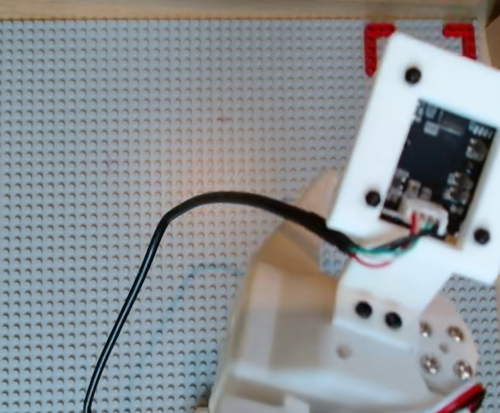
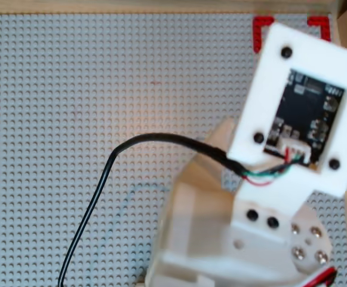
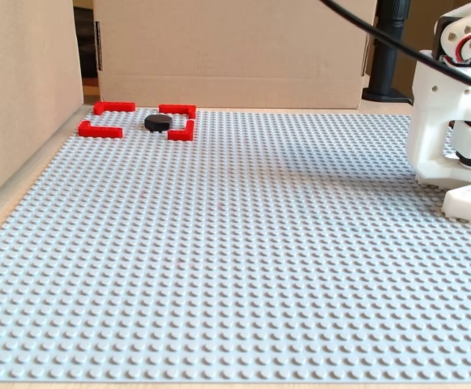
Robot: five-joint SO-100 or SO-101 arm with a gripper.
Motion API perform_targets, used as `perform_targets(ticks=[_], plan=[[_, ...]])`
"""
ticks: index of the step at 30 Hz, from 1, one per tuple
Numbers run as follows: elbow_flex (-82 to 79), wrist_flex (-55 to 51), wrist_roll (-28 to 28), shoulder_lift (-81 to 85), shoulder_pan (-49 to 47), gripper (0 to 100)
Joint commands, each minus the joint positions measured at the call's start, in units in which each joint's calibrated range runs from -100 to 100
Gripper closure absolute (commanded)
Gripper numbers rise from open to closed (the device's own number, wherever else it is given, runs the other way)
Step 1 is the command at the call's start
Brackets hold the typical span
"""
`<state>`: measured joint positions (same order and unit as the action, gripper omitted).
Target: Grab the Lego and store it in red box
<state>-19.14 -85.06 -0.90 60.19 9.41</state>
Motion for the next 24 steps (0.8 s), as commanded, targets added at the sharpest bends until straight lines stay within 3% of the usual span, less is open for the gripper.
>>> perform_targets(ticks=[1, 11, 24], plan=[[2.23, -5.73, 0.12, 7.19, -0.52, 98], [2.23, -13.62, 0.23, 19.81, -0.52, 98], [-1.04, -13.97, -0.14, 39.48, -0.45, 98]])
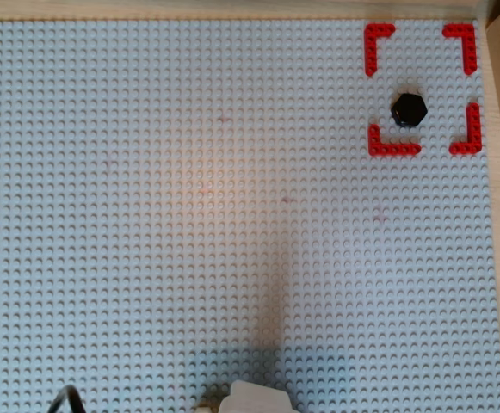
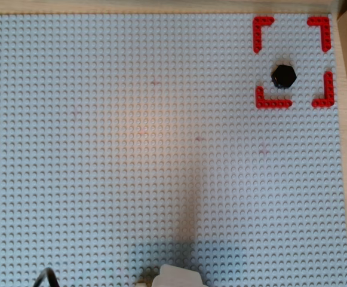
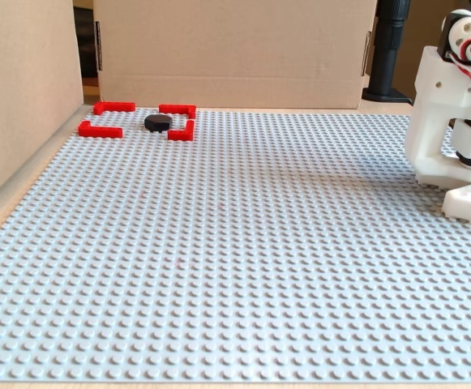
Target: Grab the Lego and store it in red box
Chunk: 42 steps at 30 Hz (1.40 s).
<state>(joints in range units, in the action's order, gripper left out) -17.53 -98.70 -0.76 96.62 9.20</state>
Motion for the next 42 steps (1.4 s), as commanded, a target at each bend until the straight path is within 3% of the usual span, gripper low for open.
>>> perform_targets(ticks=[1, 42], plan=[[-3.74, -0.42, -0.29, 2.70, -0.23, 98], [-6.11, -0.15, -0.02, 2.53, -0.15, 98]])
